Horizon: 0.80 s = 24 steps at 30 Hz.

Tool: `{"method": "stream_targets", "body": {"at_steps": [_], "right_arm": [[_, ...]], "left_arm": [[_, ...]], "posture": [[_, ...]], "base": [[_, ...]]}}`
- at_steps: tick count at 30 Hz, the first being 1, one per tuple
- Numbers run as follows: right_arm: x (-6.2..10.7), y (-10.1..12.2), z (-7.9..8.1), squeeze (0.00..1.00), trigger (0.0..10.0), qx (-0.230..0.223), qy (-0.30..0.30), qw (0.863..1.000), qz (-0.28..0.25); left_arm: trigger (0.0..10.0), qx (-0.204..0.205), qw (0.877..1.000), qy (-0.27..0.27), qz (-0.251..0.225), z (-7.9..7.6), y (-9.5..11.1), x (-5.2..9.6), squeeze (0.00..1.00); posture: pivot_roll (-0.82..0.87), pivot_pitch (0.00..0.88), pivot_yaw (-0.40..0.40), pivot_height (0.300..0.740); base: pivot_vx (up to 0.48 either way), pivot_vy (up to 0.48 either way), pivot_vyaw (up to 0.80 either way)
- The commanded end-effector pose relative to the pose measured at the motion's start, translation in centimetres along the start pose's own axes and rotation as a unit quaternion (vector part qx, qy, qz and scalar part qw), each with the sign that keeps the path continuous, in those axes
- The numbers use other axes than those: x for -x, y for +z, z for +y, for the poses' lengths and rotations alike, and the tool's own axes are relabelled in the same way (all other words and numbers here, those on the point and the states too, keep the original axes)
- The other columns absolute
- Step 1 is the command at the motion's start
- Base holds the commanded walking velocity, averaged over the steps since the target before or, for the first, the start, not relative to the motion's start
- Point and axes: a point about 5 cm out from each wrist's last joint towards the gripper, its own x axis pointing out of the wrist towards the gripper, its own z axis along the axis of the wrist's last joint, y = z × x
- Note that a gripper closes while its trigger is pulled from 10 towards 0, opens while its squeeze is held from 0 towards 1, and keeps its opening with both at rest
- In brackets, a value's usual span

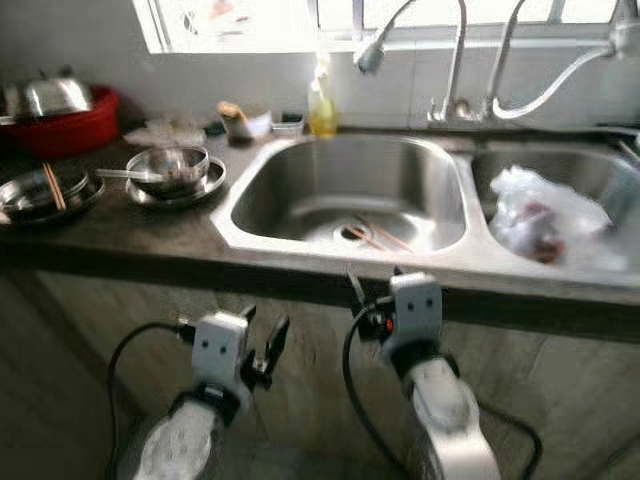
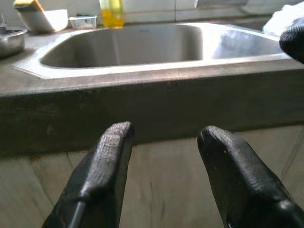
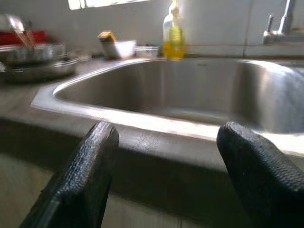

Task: Kitchen organization

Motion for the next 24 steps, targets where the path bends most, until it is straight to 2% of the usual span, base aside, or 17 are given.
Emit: {"method": "stream_targets", "body": {"at_steps": [1,24], "right_arm": [[-0.21,0.37,0.29,0.00,10.0,-0.001,0.005,1.000,-0.008],[-0.01,-0.53,0.40,0.00,10.0,-0.004,0.001,1.000,0.016]], "left_arm": [[10.0,-0.007,1.000,0.004,0.002,0.23,-0.06,0.07,0.00],[10.0,-0.014,1.000,0.000,0.004,-0.26,-0.12,0.12,0.00]], "posture": [[0.07,0.000,-0.010,0.740],[0.07,0.000,-0.015,0.740]], "base": [[-0.337,0.000,0.00],[-0.343,0.000,0.00]]}}
